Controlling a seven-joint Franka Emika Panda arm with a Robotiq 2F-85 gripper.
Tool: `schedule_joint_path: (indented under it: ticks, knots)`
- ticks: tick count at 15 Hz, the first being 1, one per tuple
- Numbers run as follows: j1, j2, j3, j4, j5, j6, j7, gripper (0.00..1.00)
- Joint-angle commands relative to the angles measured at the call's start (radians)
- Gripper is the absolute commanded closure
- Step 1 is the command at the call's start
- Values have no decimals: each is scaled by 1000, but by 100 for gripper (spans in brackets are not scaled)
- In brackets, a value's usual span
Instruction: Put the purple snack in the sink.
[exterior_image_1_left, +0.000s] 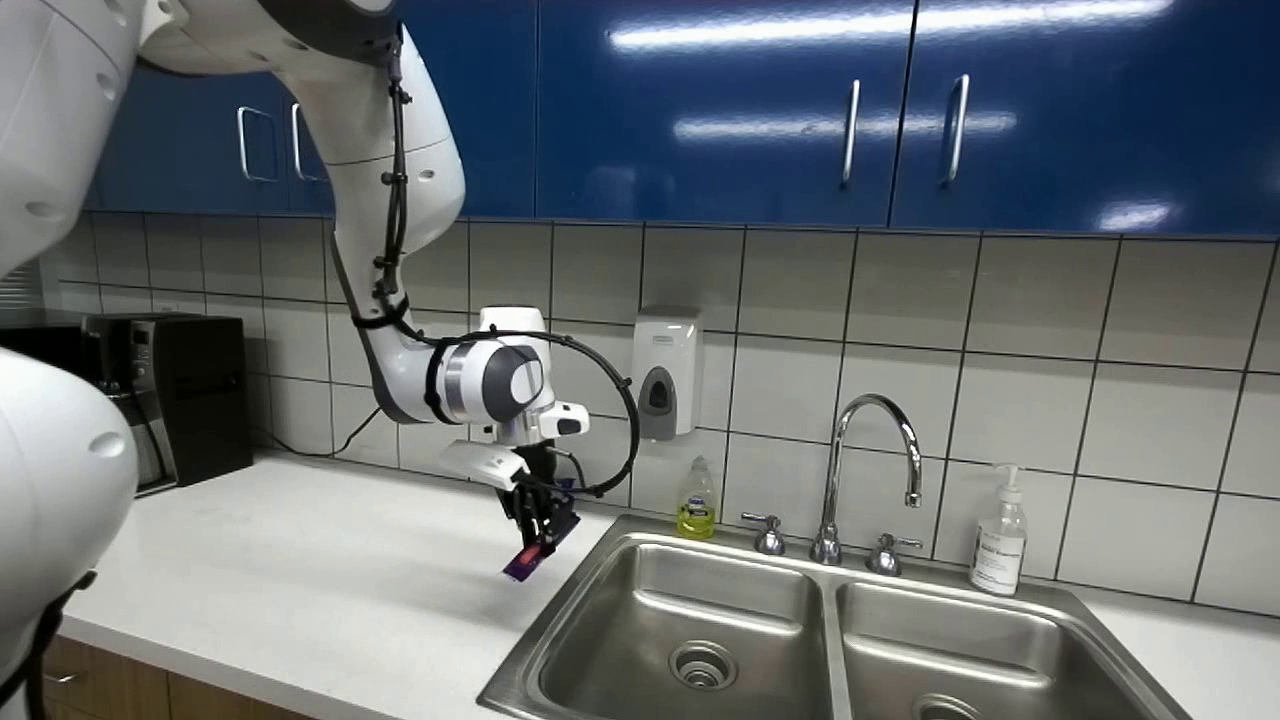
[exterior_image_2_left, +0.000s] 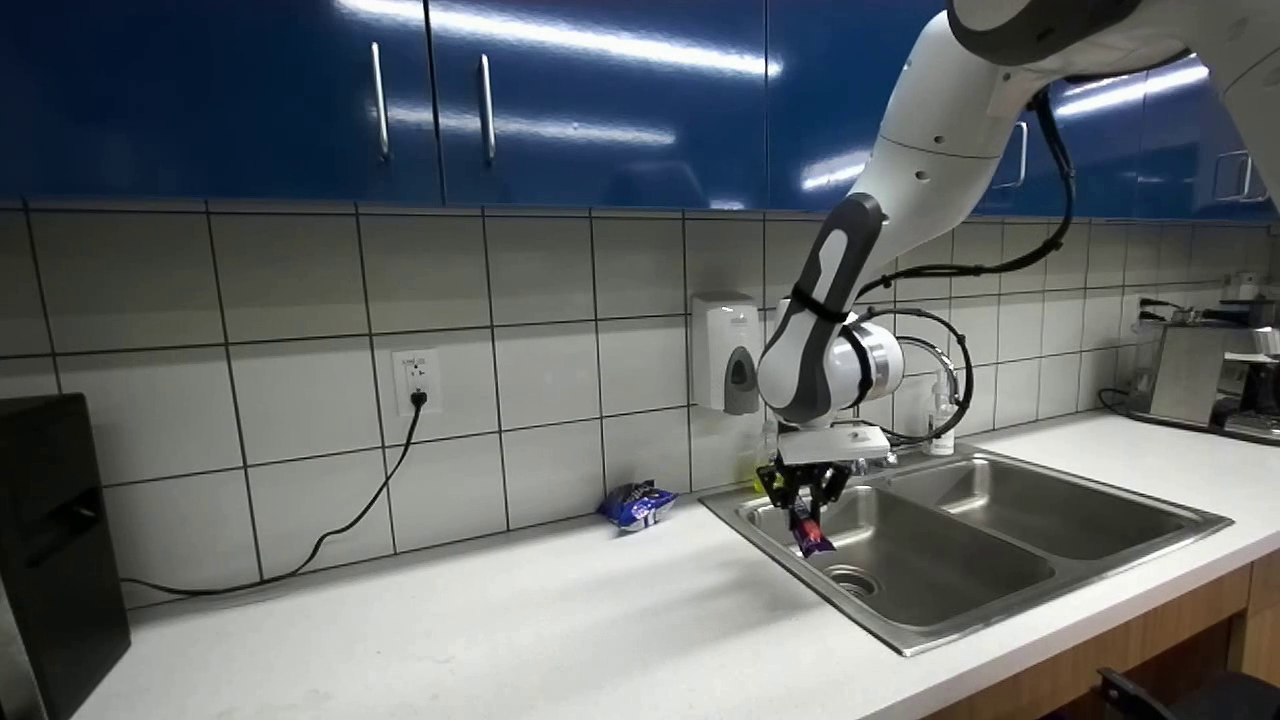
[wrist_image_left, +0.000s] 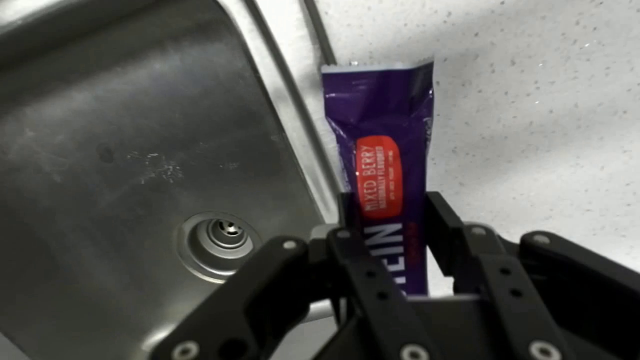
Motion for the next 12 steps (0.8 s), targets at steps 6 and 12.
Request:
schedule_joint_path:
  ticks: [6,12]
  knots:
    - [-160,-13,-18,12,65,-18,-64,88]
    - [-241,65,1,100,112,-39,-119,88]
